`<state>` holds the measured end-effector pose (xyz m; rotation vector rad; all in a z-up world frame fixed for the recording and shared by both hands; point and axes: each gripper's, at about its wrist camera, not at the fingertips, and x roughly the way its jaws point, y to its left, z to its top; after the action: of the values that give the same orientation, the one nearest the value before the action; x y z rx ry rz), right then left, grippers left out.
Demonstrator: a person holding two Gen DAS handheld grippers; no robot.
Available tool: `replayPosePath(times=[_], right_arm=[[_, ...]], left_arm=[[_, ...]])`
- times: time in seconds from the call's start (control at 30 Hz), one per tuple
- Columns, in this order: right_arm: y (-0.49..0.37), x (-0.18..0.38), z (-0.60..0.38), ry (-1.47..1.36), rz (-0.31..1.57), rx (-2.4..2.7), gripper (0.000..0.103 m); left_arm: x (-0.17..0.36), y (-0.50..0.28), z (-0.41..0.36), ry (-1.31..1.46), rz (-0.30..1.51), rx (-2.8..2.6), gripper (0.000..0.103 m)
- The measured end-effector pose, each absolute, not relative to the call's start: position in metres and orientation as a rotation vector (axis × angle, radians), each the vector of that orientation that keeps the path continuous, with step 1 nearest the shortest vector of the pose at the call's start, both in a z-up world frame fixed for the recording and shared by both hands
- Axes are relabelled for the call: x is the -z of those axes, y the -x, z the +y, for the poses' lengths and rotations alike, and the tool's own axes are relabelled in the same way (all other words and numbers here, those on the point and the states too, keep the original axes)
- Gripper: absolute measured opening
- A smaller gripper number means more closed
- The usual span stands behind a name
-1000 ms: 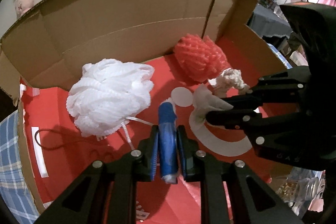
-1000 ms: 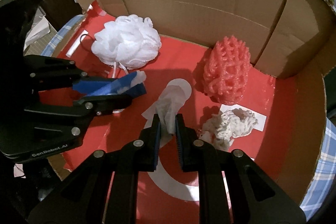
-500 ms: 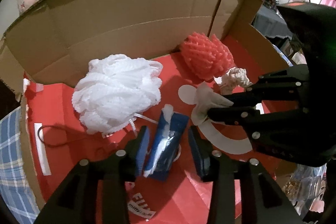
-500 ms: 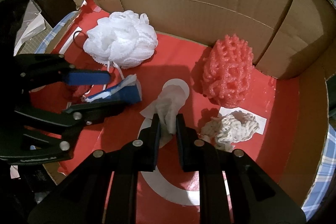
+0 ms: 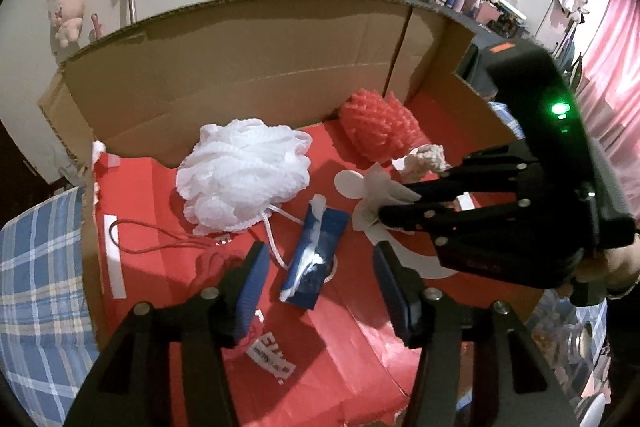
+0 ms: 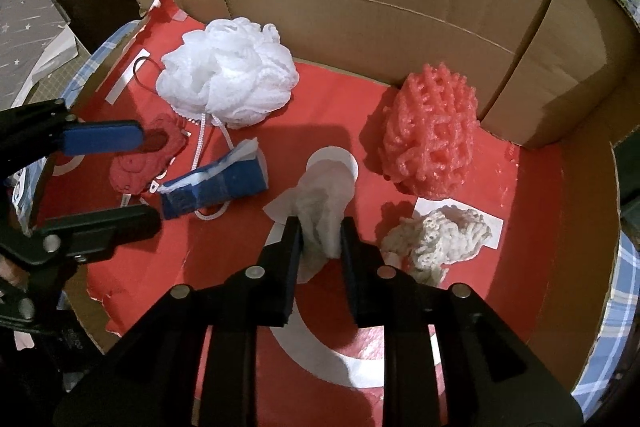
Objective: Organize soft objects
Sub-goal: 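Lift both tools out of the box and move back toward the table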
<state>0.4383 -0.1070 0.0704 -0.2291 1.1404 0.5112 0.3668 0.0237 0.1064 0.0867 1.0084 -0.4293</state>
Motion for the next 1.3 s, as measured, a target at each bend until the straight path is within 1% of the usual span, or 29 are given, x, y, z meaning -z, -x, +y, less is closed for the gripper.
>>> replayPosePath(times=[0.1, 0.13, 0.27, 0.3, 0.33, 0.37, 0.4, 0.53, 0.7, 0.8, 0.9, 1.0, 1.27, 1.3], right_arm=[[-0.436, -0.072, -0.106, 0.232, 1.135, -0.505, 0.019], [-0.435, -0.073, -0.106, 0.232, 1.134, -0.504, 0.019], [-0.43, -0.076, -0.1, 0.243, 1.124, -0.492, 0.021], [-0.429, -0.077, -0.1, 0.239, 1.123, -0.49, 0.029], [-0.428, -0.078, -0.099, 0.242, 1.119, -0.488, 0.047], [-0.425, -0.078, -0.097, 0.247, 1.111, -0.486, 0.06], [-0.423, -0.078, -0.095, 0.255, 1.096, -0.484, 0.07], [-0.414, -0.088, -0.092, 0.268, 1.067, -0.468, 0.07], [-0.391, -0.11, -0.094, 0.26, 1.022, -0.461, 0.07], [-0.37, -0.131, -0.104, 0.243, 0.978, -0.441, 0.07], [-0.341, -0.156, -0.119, 0.227, 0.916, -0.418, 0.074], [-0.311, -0.18, -0.137, 0.204, 0.853, -0.398, 0.08], [-0.206, -0.229, -0.16, 0.222, 0.628, -0.341, 0.085], [-0.191, -0.233, -0.163, 0.223, 0.597, -0.332, 0.089]], left_arm=[[-0.114, -0.359, 0.026, -0.081, 0.992, 0.43, 0.061], [-0.117, -0.356, 0.028, -0.079, 0.982, 0.427, 0.064], [-0.128, -0.348, 0.03, -0.071, 0.95, 0.431, 0.065], [-0.132, -0.345, 0.031, -0.069, 0.939, 0.431, 0.065], [-0.135, -0.343, 0.031, -0.066, 0.932, 0.434, 0.066], [-0.135, -0.343, 0.028, -0.064, 0.927, 0.435, 0.067], [-0.137, -0.341, 0.029, -0.062, 0.922, 0.435, 0.067], [-0.145, -0.334, 0.028, -0.065, 0.895, 0.436, 0.07], [-0.158, -0.319, 0.029, -0.055, 0.845, 0.433, 0.084], [-0.172, -0.301, 0.031, -0.054, 0.791, 0.415, 0.095], [-0.187, -0.277, 0.032, -0.05, 0.726, 0.389, 0.103], [-0.202, -0.25, 0.035, -0.034, 0.658, 0.369, 0.103], [-0.225, -0.179, 0.038, 0.016, 0.525, 0.334, 0.103], [-0.227, -0.168, 0.037, 0.016, 0.503, 0.33, 0.103]])
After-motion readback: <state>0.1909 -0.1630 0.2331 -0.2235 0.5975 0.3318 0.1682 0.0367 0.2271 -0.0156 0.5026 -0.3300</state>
